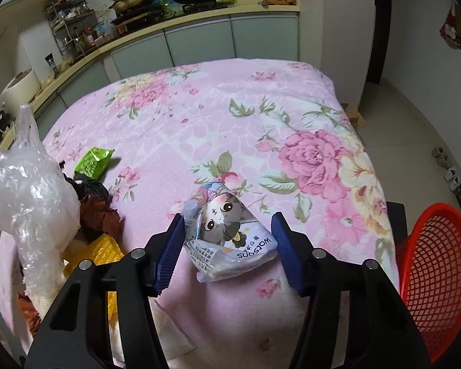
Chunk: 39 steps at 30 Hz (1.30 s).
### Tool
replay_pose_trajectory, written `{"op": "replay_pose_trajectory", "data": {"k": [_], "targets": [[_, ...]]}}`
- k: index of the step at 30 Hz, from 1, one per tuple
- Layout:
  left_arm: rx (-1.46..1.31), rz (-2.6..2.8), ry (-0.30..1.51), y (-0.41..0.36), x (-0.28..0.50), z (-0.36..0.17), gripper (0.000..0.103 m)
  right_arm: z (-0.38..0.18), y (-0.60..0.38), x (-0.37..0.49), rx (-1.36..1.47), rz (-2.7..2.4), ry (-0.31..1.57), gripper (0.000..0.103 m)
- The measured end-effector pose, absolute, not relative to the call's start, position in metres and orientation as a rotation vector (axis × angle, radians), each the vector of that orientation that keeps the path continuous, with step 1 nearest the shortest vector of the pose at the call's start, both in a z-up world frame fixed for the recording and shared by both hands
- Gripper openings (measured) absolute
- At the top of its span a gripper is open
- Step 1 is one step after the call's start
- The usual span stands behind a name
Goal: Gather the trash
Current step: 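Carry both items over the red wastebasket and open both tools to drop them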
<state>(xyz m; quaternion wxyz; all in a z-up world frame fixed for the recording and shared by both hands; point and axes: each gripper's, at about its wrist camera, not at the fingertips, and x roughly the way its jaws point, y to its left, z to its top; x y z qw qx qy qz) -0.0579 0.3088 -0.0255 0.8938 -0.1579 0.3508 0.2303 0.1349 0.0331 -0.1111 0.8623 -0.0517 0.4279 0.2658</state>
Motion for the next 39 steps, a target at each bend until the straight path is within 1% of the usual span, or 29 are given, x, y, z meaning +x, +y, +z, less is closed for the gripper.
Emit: {"op": "replay_pose_trajectory", "data": {"k": [5,18,28,35,39], "targets": [[-0.31,0.461,0.709,0.299,-0.056,-0.016,0.021,-0.1,0.023,0.131,-0.085,0.551,0.87,0.054],[-0.226,0.346,0.64,0.247,-0.028,0.022,0.021,-0.035,-0.034,0.113,0.046,0.519,0.72,0.054],[-0.135,0.135,0.613,0.163,0.023,0.044,0.021,0.004,-0.111,0.107,0.132,0.39,0.633,0.054],[-0.054,-0.043,0.634,0.088,0.058,0.045,0.021,0.004,-0.165,0.105,0.183,0.258,0.632,0.054],[-0.022,-0.154,0.672,0.045,0.078,0.037,0.021,-0.004,-0.195,0.104,0.214,0.184,0.651,0.054]]}}
